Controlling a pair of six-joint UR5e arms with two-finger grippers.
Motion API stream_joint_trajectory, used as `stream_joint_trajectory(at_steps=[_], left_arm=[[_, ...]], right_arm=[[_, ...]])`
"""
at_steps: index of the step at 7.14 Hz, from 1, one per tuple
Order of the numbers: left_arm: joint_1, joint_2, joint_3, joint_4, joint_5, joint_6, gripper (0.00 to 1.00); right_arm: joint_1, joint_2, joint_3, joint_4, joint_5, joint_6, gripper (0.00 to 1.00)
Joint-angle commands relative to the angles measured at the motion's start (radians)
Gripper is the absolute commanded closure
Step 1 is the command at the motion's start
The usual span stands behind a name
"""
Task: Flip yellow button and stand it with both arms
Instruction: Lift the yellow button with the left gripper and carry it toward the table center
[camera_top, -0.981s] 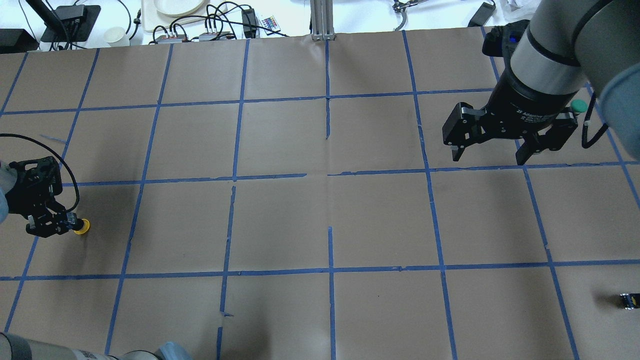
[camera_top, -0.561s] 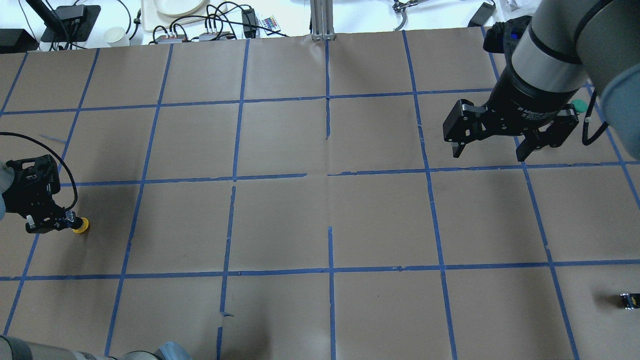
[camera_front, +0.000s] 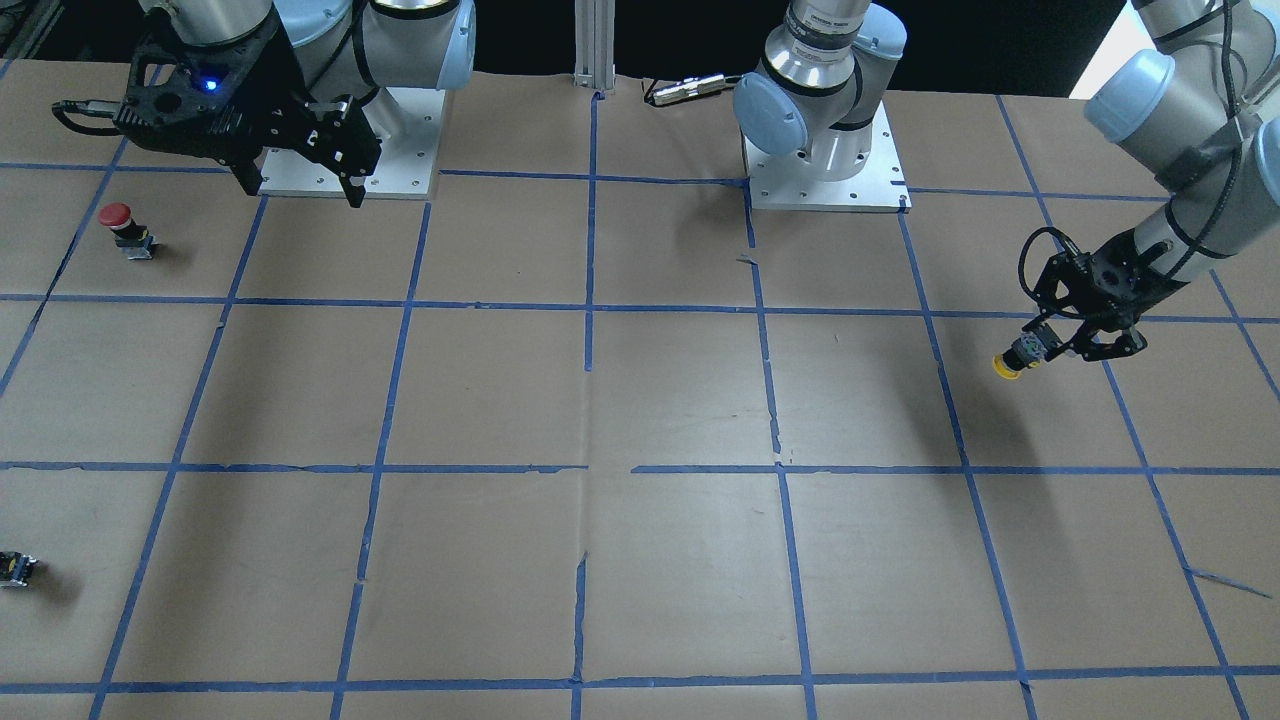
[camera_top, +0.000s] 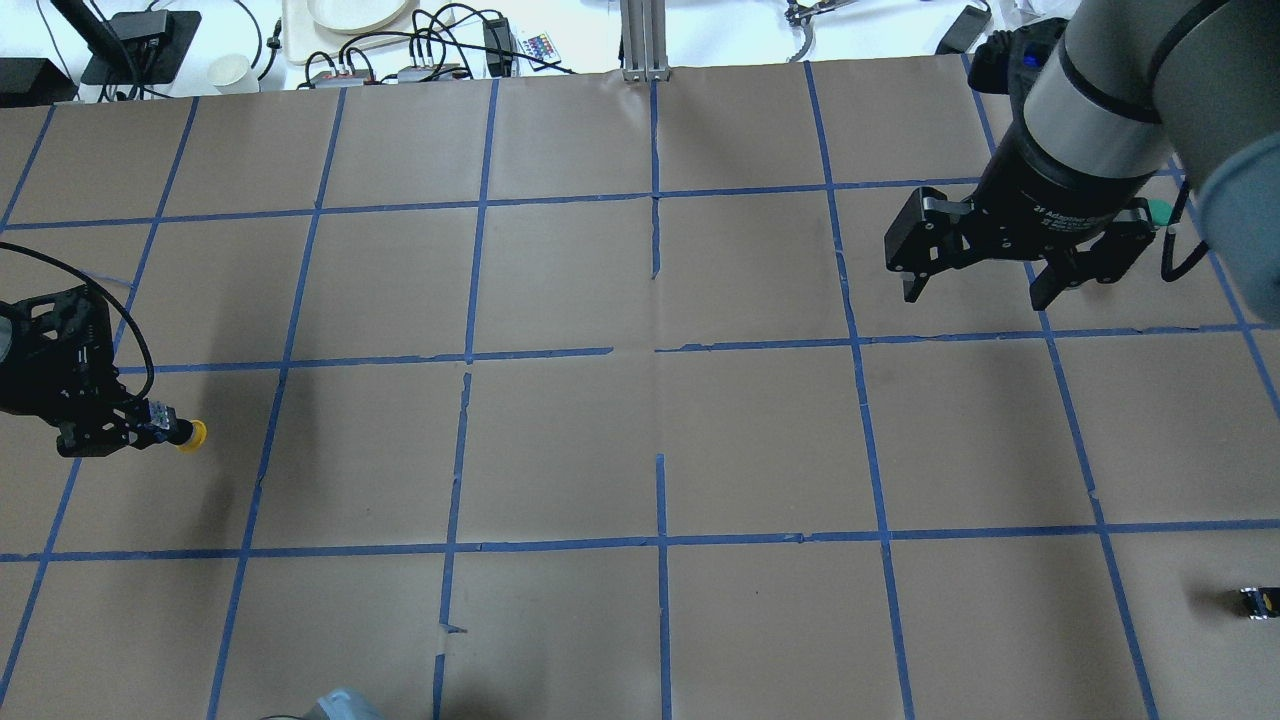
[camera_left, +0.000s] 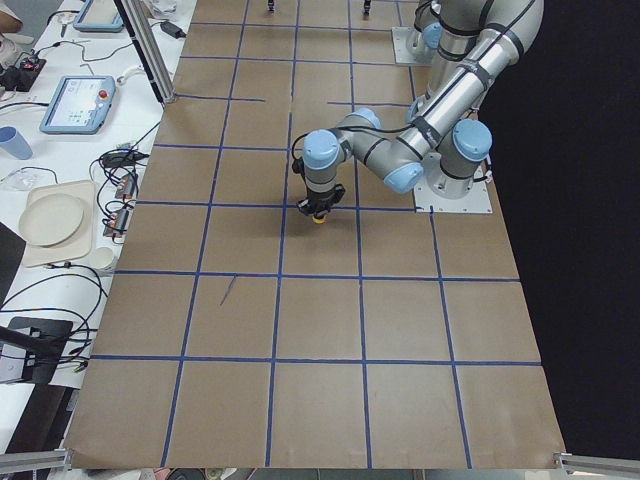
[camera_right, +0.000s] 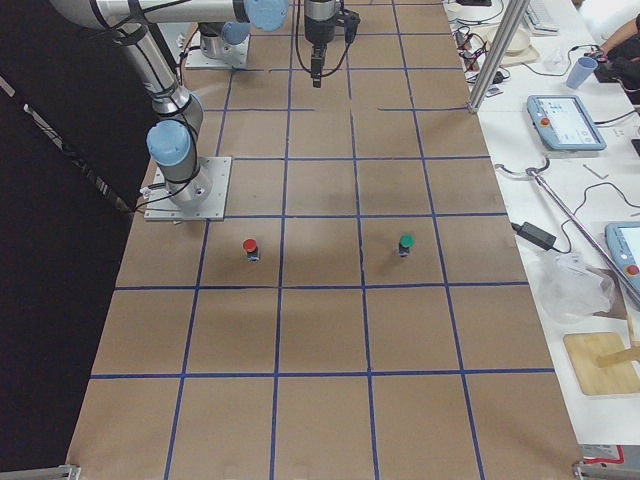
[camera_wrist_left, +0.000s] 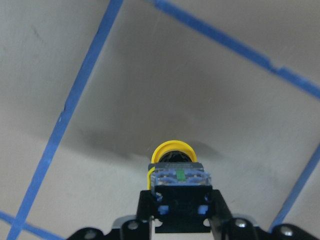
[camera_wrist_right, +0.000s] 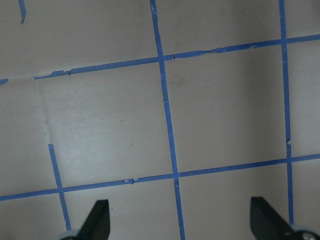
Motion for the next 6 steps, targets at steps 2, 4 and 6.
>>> stream_joint_trajectory(at_steps=[2, 4, 6], left_arm=[[-0.015, 0.084, 0.002, -0.453, -0.337, -0.018, 0.87], [-0.025, 0.086, -0.002, -0.72, -0.561, -0.119, 0.86], [-0.096, 0.109, -0.004, -0.979, -0.729, -0.181, 0.86]], right_arm=[[0.005, -0.002, 0.002, 0.009, 0.011, 0.012, 0.0], [-0.024, 0.006, 0.003, 0.03, 0.043, 0.076, 0.0], [-0.169, 0.004, -0.012, 0.136, 0.327, 0.199, 0.0]])
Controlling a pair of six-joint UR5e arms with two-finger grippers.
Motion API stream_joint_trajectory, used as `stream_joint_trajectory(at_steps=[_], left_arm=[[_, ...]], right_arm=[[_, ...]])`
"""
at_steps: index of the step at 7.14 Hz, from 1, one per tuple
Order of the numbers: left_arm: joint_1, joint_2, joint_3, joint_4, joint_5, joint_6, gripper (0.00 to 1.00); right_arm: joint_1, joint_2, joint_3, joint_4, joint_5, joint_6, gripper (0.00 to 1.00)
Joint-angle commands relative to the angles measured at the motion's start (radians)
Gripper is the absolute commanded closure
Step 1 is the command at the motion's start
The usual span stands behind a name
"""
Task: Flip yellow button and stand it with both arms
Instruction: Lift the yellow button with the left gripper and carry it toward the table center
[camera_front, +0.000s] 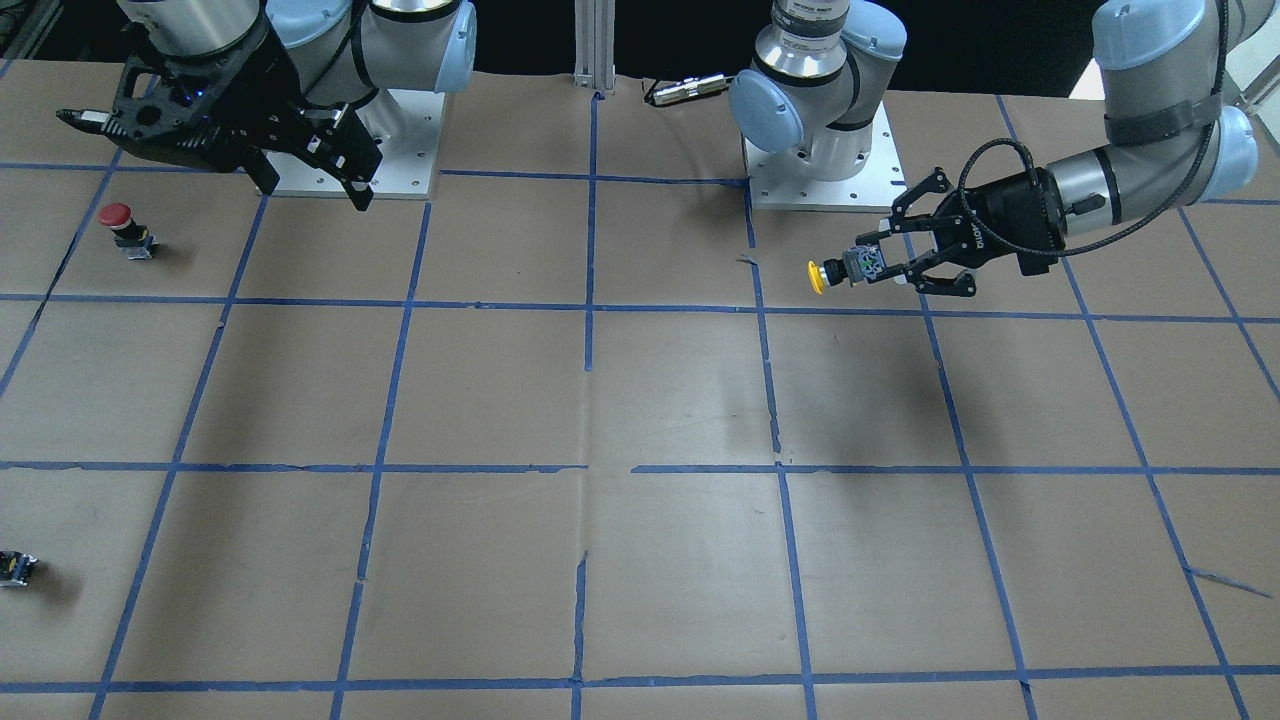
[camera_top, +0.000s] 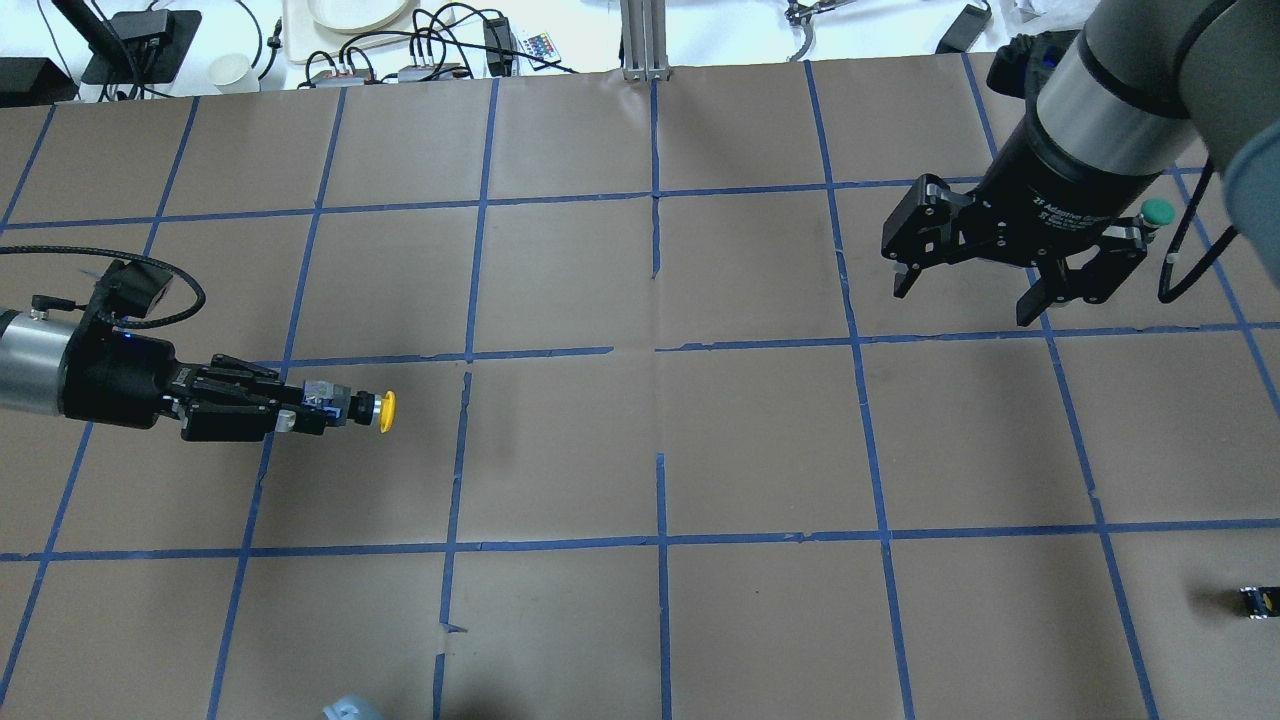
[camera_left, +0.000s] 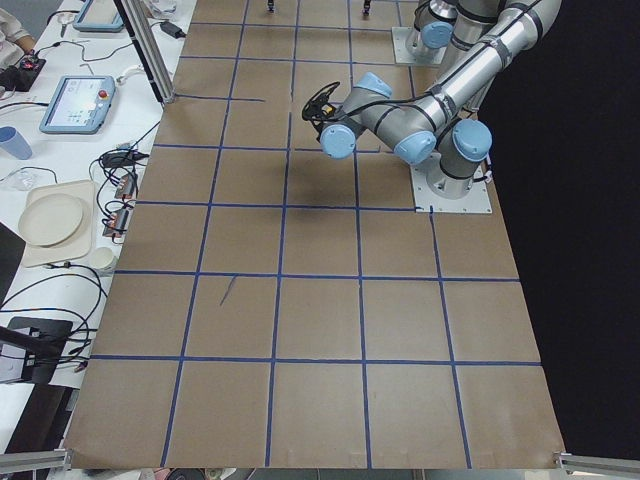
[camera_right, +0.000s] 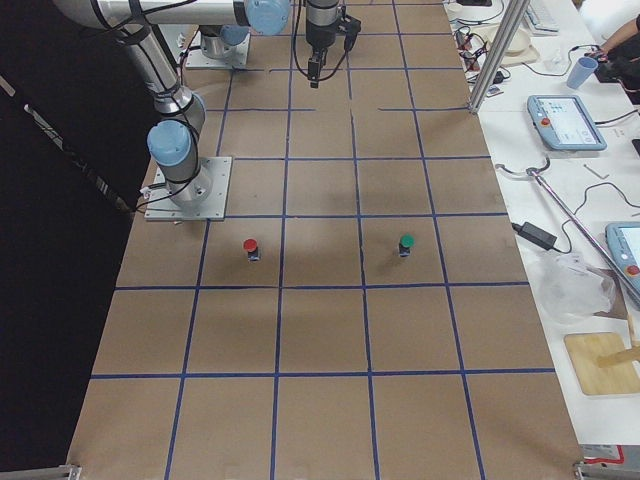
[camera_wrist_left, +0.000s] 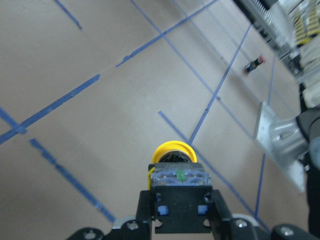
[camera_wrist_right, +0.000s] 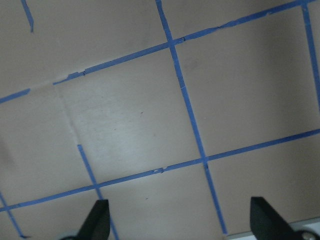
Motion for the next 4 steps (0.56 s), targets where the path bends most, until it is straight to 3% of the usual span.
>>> stream_joint_trajectory(at_steps=[1, 2, 4], left_arm=[[-0.078, 0.043, -0.004, -0.33, -0.197, -0.035, 0.86], [-0.122, 0.072, -0.007, -0.463, -0.271, -0.032, 0.86], [-0.249, 0.075, -0.011, -0.574, -0.45, -0.026, 0.86]], right_arm=[[-0.155, -0.002, -0.011, 0.175, 0.292, 0.111, 0.0], [-0.168, -0.002, -0.009, 0.197, 0.398, 0.279, 0.0], [-0.168, -0.002, -0.008, 0.286, 0.57, 0.433, 0.0]])
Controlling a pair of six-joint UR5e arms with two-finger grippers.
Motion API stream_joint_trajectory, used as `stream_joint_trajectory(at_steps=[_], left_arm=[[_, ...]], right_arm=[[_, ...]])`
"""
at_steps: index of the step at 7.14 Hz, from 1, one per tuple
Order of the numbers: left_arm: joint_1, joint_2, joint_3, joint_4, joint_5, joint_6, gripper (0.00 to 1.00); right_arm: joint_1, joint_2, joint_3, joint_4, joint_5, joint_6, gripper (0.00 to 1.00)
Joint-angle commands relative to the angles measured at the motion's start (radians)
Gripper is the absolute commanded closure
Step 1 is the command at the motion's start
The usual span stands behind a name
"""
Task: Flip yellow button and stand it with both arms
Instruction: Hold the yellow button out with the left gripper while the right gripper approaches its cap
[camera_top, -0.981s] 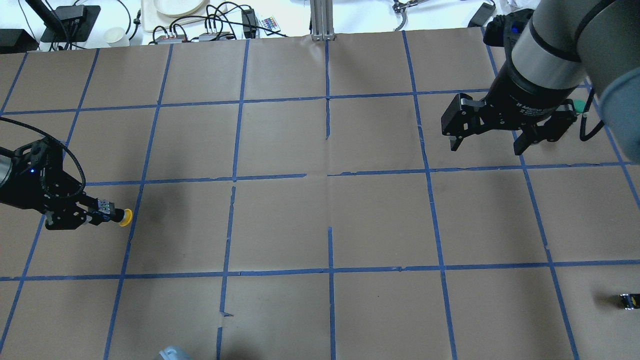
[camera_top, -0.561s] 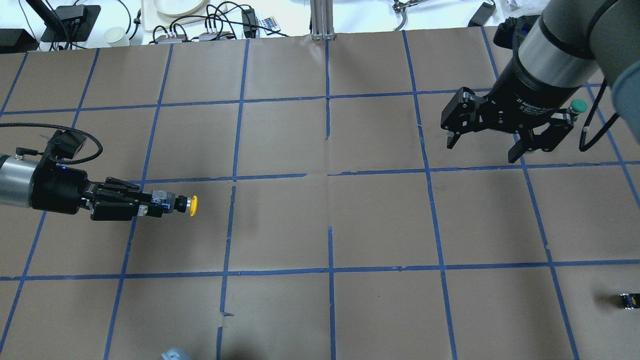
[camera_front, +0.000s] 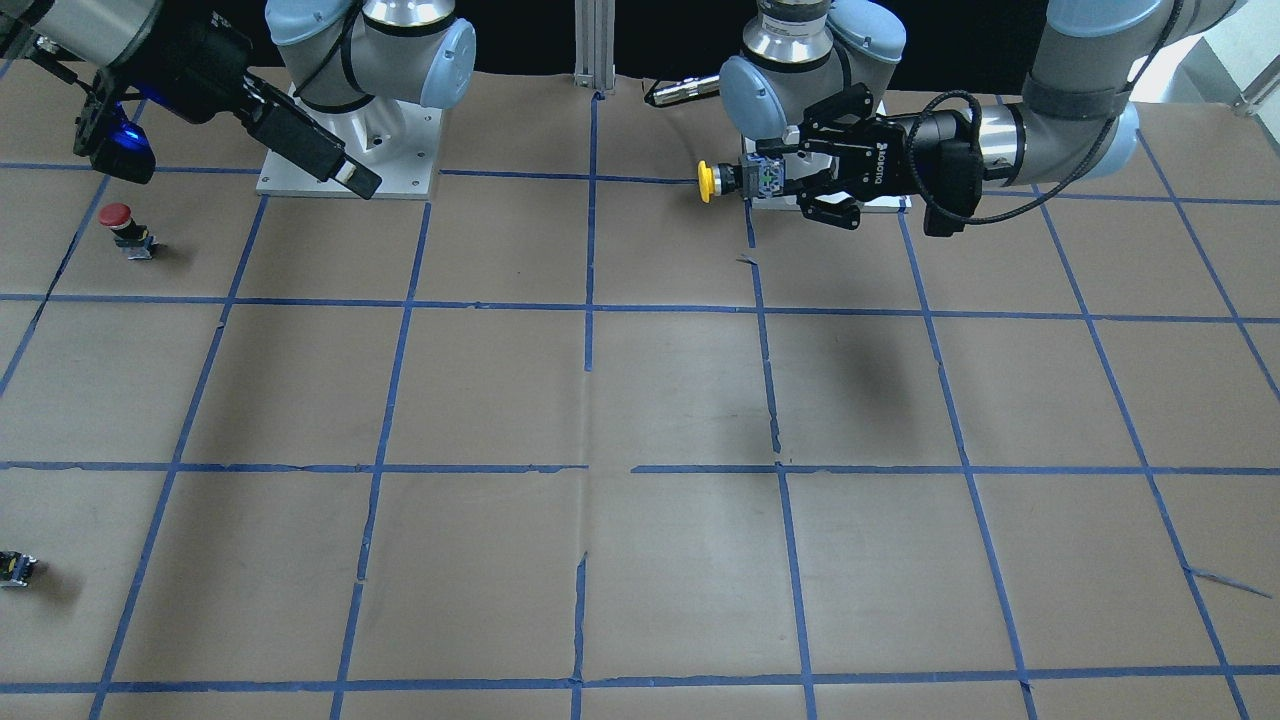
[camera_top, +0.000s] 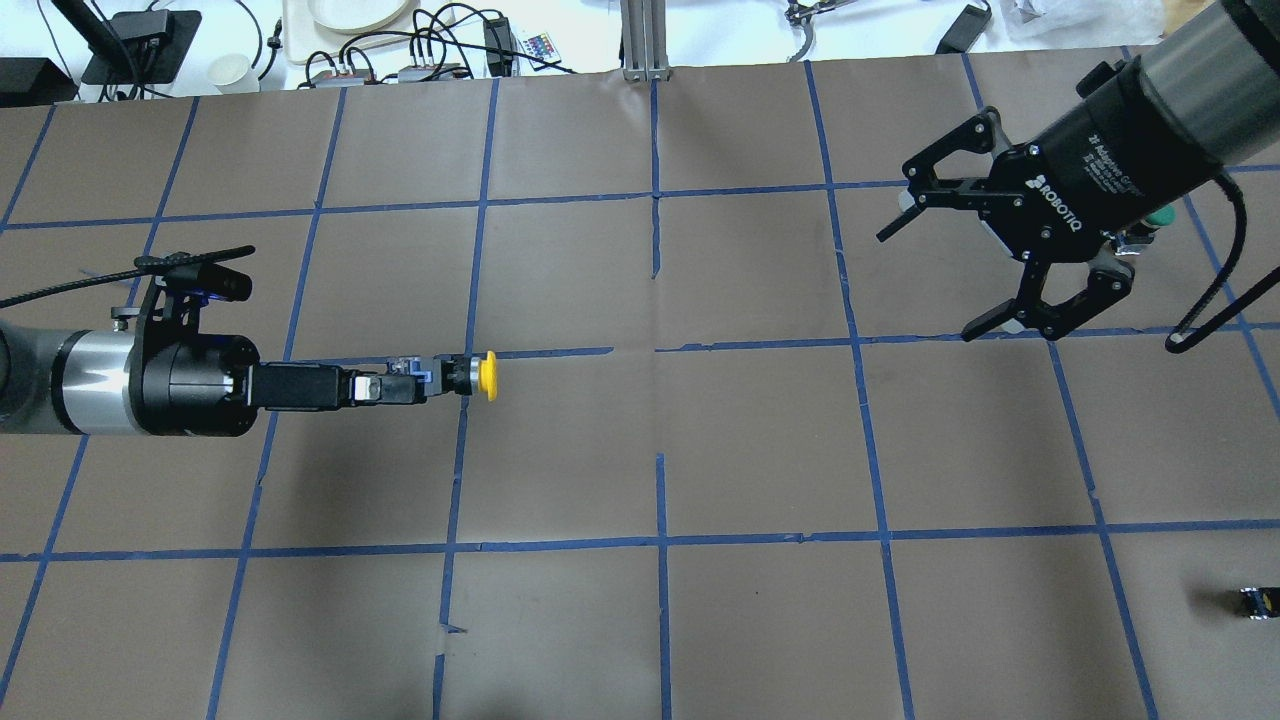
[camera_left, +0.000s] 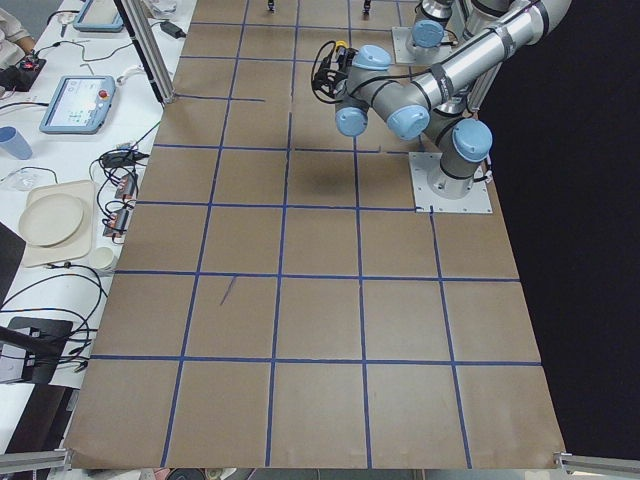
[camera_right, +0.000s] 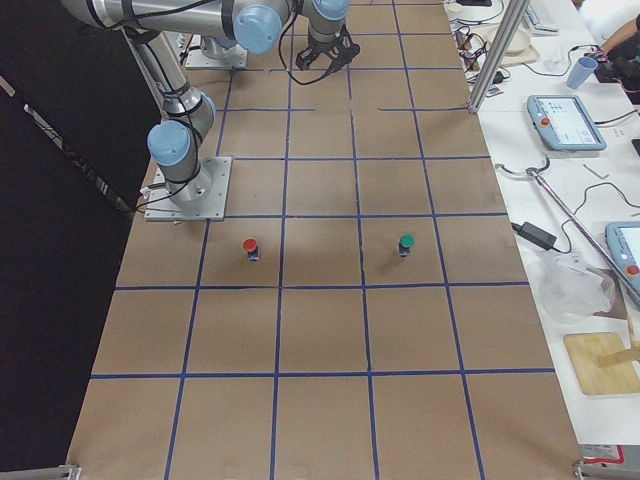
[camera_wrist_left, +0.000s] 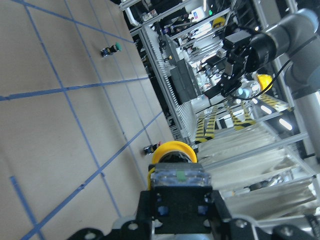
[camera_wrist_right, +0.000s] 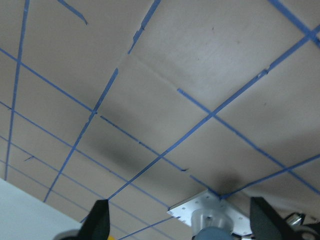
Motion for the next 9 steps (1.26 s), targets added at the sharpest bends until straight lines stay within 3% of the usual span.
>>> stream_joint_trajectory(at_steps=[1, 2, 4, 5, 9], left_arm=[[-0.153, 0.009, 0.007, -0.191, -0.222, 0.033, 0.86], [-0.221, 0.014, 0.01, -0.256, -0.302, 0.093, 0.86], [-0.243, 0.017, 0.007, -0.333, -0.318, 0.147, 0.86], [-0.246, 0.019, 0.014, -0.359, -0.32, 0.185, 0.86], [-0.256, 0.02, 0.023, -0.359, -0.363, 0.193, 0.86]], right_arm=[[-0.005, 0.0, 0.007, 0.098, 0.155, 0.139, 0.0], [-0.005, 0.001, 0.016, 0.1, 0.218, 0.23, 0.0], [-0.005, -0.011, 0.022, 0.132, 0.288, 0.265, 0.0], [-0.005, -0.009, 0.03, 0.21, 0.338, 0.253, 0.0], [0.065, -0.015, 0.108, 0.217, 0.389, 0.262, 0.0]])
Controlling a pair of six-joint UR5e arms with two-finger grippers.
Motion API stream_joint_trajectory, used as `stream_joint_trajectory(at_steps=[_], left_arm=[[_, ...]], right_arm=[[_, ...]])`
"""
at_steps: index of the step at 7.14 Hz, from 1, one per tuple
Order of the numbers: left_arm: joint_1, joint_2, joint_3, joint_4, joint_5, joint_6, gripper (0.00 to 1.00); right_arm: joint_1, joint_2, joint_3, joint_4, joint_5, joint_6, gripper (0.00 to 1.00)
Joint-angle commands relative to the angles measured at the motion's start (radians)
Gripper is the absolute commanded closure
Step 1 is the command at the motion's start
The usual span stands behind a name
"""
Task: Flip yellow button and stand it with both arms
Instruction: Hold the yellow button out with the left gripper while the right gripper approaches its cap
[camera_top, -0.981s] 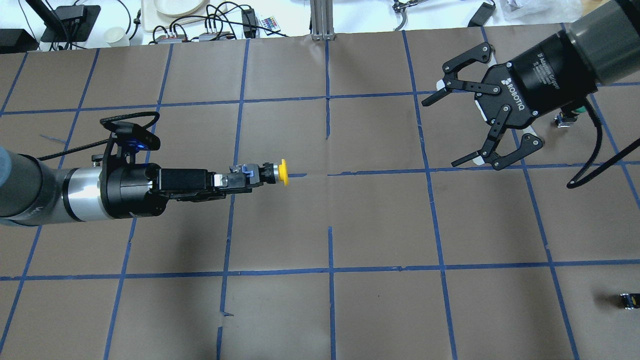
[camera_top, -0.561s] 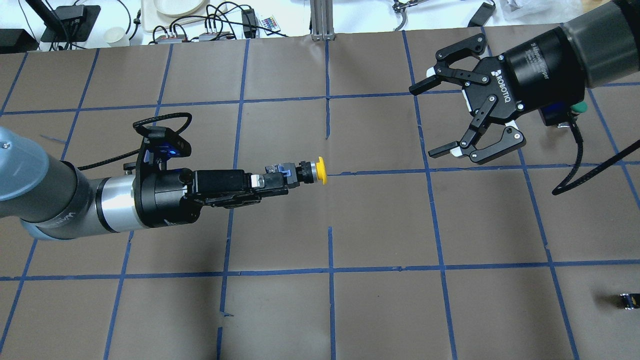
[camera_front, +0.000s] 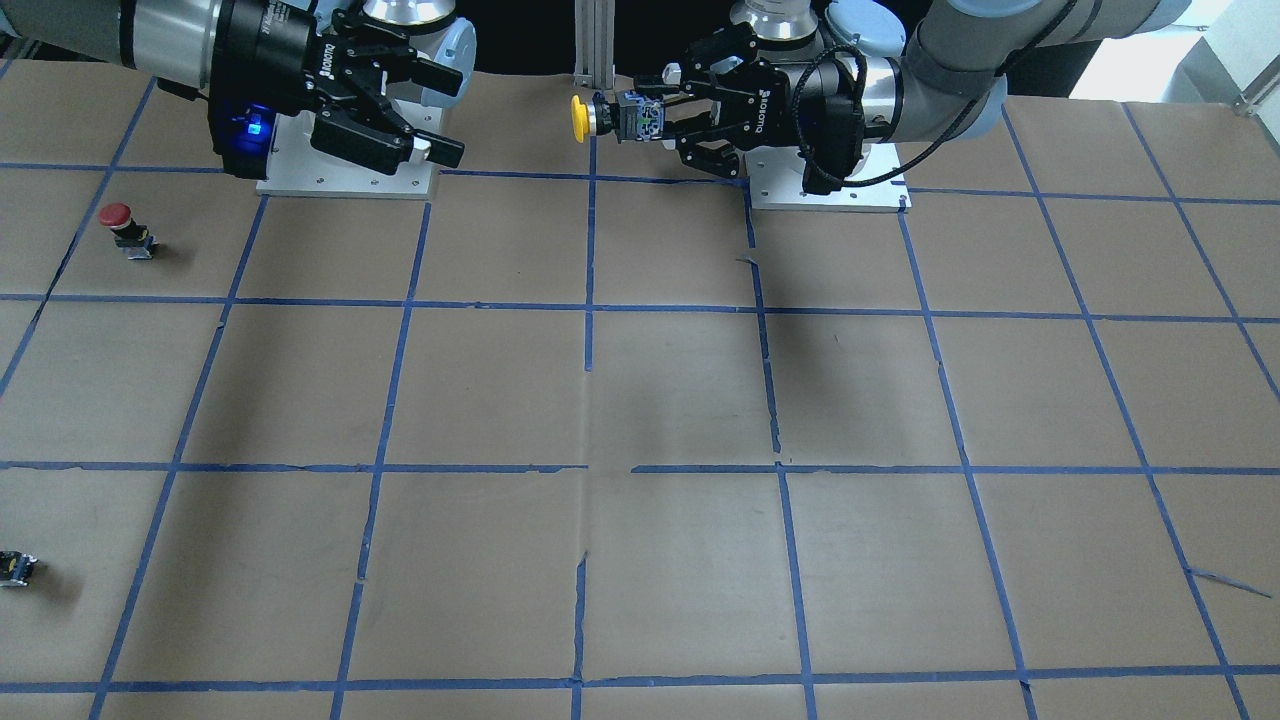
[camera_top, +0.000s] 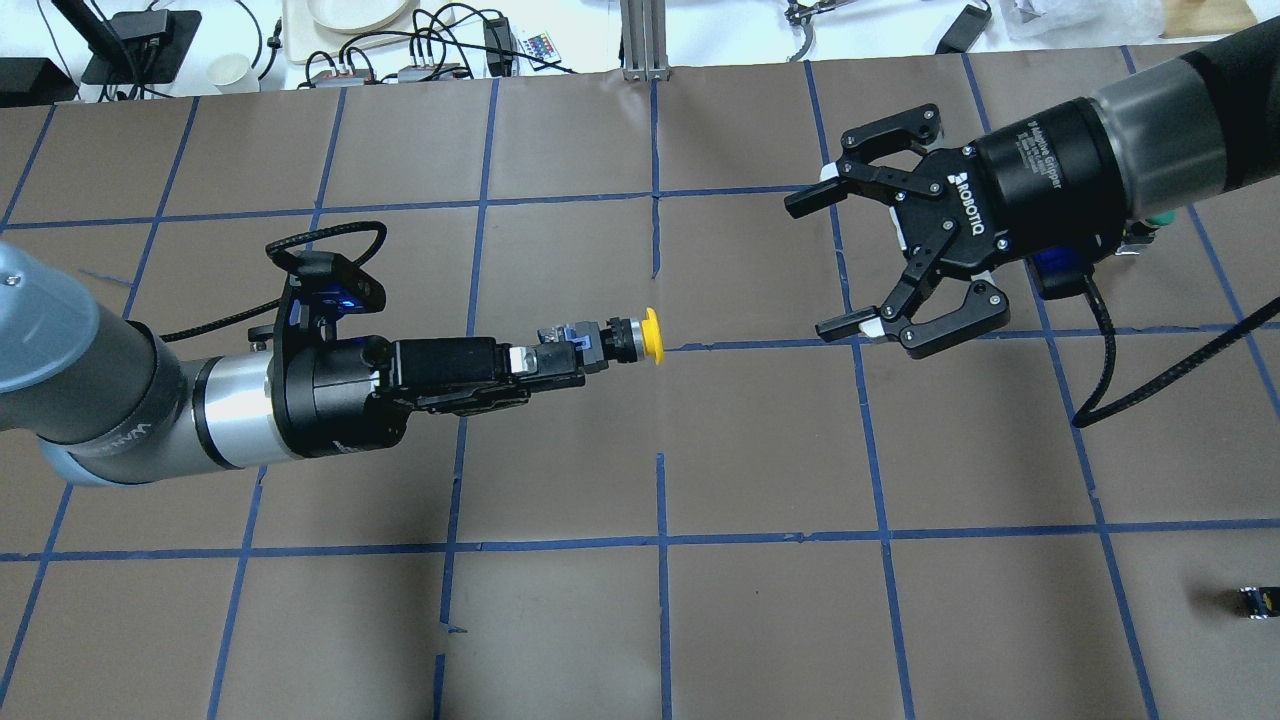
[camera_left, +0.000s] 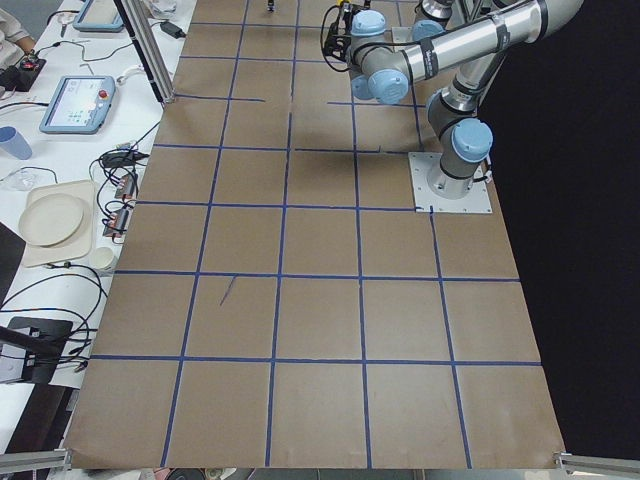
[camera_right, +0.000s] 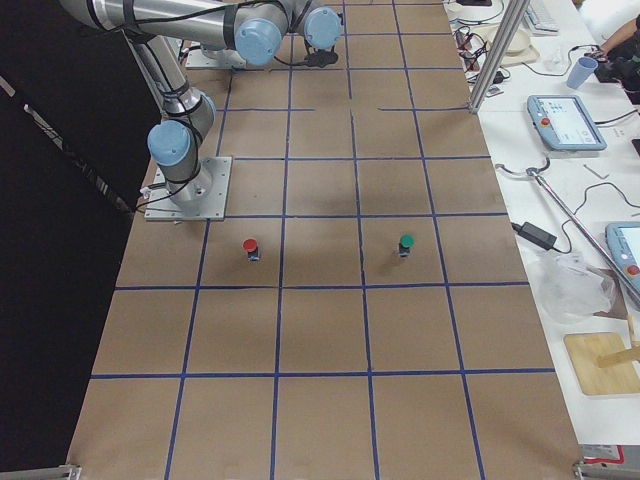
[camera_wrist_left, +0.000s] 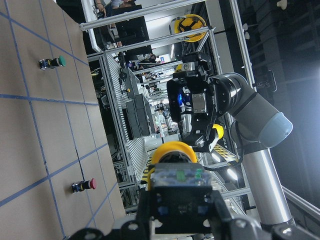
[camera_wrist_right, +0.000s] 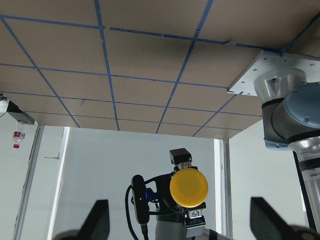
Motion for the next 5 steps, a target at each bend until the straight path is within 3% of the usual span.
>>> stream_joint_trajectory(at_steps=[1, 5], left_arm=[[-0.005, 0.001, 0.001, -0.008, -0.016, 0.001, 0.86], [-0.006, 0.001, 0.001, -0.025, -0.017, 0.007, 0.86]], right_arm=[[0.067, -0.006, 0.023, 0.003, 0.016, 0.005, 0.0], [0.139, -0.004, 0.043, 0.002, 0.017, -0.002, 0.0]])
